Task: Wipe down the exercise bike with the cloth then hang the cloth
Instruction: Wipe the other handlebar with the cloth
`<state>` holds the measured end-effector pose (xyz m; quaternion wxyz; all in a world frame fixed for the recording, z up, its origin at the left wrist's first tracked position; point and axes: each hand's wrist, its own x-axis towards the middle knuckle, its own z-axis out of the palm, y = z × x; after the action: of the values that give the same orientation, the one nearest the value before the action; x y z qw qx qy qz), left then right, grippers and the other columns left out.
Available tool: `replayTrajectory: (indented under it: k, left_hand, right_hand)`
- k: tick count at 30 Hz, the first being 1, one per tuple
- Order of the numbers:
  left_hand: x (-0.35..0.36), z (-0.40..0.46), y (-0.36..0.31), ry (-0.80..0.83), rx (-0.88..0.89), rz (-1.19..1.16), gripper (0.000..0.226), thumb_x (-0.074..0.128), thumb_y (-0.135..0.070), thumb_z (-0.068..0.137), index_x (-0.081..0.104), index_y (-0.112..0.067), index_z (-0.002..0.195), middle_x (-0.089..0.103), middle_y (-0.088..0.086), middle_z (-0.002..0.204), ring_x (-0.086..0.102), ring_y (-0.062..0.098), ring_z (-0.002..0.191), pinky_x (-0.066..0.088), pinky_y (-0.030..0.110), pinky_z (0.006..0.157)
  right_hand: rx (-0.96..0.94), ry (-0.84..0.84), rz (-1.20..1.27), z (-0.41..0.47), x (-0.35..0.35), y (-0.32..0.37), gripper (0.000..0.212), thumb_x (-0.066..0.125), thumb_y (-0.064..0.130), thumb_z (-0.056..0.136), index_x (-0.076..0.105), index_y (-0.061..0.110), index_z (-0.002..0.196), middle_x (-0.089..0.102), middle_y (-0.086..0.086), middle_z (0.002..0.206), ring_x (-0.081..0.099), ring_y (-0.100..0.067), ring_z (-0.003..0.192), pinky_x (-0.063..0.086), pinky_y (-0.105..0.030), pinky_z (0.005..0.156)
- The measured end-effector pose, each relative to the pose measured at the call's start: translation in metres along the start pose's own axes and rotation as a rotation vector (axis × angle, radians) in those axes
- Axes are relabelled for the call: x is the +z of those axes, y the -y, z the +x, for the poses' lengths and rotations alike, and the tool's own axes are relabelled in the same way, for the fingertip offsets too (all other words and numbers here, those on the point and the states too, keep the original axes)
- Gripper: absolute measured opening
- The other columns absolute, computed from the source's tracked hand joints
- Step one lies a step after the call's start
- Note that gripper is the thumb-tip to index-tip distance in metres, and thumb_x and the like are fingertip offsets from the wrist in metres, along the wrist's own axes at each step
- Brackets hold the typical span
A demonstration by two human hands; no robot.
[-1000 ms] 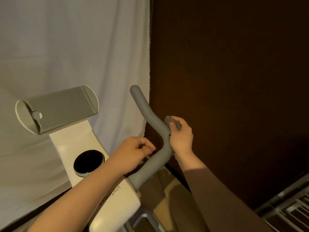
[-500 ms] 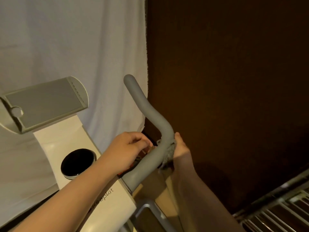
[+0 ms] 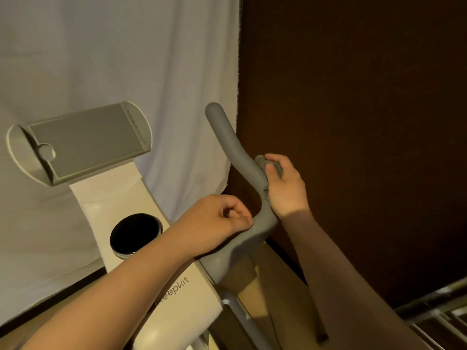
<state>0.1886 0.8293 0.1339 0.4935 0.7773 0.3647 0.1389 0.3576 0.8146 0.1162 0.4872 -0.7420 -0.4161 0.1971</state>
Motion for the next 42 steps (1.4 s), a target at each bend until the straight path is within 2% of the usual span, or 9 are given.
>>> replayTrajectory:
  k: [4,10,14,19,27,32,35,39,42]
  left_hand:
    - [-0.004,0.004,0.004,0.128,-0.004,-0.030,0.016,0.070,-0.031,0.086,0.069,-0.022,0.099,0.061,0.001,0.079,0.060,0.024,0.082,0.046,0.045,0.094]
    - [-0.008,0.010,0.006,0.190,-0.002,-0.057,0.021,0.072,-0.034,0.084,0.067,-0.021,0.100,0.065,-0.001,0.079,0.062,0.025,0.086,0.046,0.054,0.096]
    - [-0.014,0.000,0.006,0.199,0.055,0.023,0.027,0.069,-0.040,0.083,0.067,-0.027,0.107,0.070,-0.007,0.091,0.066,0.017,0.092,0.049,0.044,0.096]
    - [-0.074,-0.008,0.007,0.128,0.129,0.085,0.015,0.064,-0.023,0.092,0.072,-0.021,0.104,0.071,-0.007,0.092,0.063,0.001,0.075,0.049,0.016,0.075]
    - [-0.092,-0.001,0.037,-0.135,0.142,0.367,0.011,0.061,-0.038,0.091,0.071,-0.042,0.090,0.067,-0.028,0.085,0.058,-0.007,0.085,0.040,0.011,0.068]
    - [-0.092,-0.002,0.038,-0.153,0.184,0.352,0.011,0.061,-0.040,0.090,0.071,-0.042,0.088,0.068,-0.027,0.084,0.060,-0.004,0.084,0.042,0.016,0.068]
    - [-0.093,-0.004,0.039,-0.160,0.201,0.308,0.012,0.060,-0.040,0.091,0.069,-0.044,0.085,0.068,-0.026,0.083,0.059,-0.005,0.084,0.041,0.017,0.068]
    - [-0.091,-0.001,0.041,-0.181,0.205,0.327,0.013,0.058,-0.042,0.091,0.071,-0.041,0.087,0.068,-0.025,0.086,0.059,-0.005,0.085,0.043,0.020,0.069]
    - [-0.091,0.001,0.044,-0.195,0.199,0.355,0.014,0.058,-0.043,0.090,0.072,-0.040,0.088,0.068,-0.025,0.087,0.058,-0.006,0.086,0.043,0.021,0.071]
  right_hand:
    - [-0.174,0.146,-0.209,0.006,-0.003,0.003,0.037,0.038,0.028,0.103,0.044,0.030,0.140,0.047,0.005,0.142,0.048,-0.014,0.124,0.040,-0.028,0.099]
    - [-0.512,0.296,-0.367,0.026,0.001,0.012,0.045,0.045,0.016,0.102,0.042,0.026,0.145,0.031,0.007,0.155,0.028,0.002,0.133,0.013,0.007,0.095]
    - [-0.597,0.271,-0.430,0.037,0.016,0.019,0.044,0.046,0.015,0.101,0.044,0.025,0.144,0.030,0.006,0.156,0.026,-0.008,0.141,0.015,-0.008,0.107]
    - [-0.798,0.364,-0.538,0.036,0.003,0.018,0.035,0.056,0.006,0.095,0.062,0.015,0.128,0.046,0.000,0.145,0.022,-0.003,0.137,0.003,0.002,0.105]
    - [-1.092,0.326,-0.718,0.073,0.029,0.032,0.040,0.064,-0.007,0.083,0.066,0.010,0.120,0.054,-0.011,0.137,0.032,-0.026,0.141,0.005,-0.028,0.120]
    - [-1.456,0.643,-1.134,0.089,0.032,0.057,0.040,0.072,-0.004,0.072,0.072,0.013,0.109,0.064,-0.010,0.126,0.049,-0.032,0.130,0.013,-0.041,0.115]
    - [-1.416,0.429,-1.150,0.103,0.041,0.076,0.041,0.070,-0.007,0.072,0.071,0.012,0.110,0.063,-0.010,0.126,0.050,-0.033,0.127,0.020,-0.038,0.114]
    - [-1.539,0.681,-1.301,0.098,0.049,0.060,0.034,0.071,0.005,0.072,0.071,0.018,0.104,0.066,-0.004,0.116,0.057,-0.028,0.114,0.025,-0.040,0.112]
    - [-1.519,0.589,-1.328,0.121,0.055,0.088,0.035,0.070,0.006,0.075,0.069,0.020,0.107,0.065,-0.001,0.114,0.057,-0.024,0.107,0.032,-0.038,0.105]
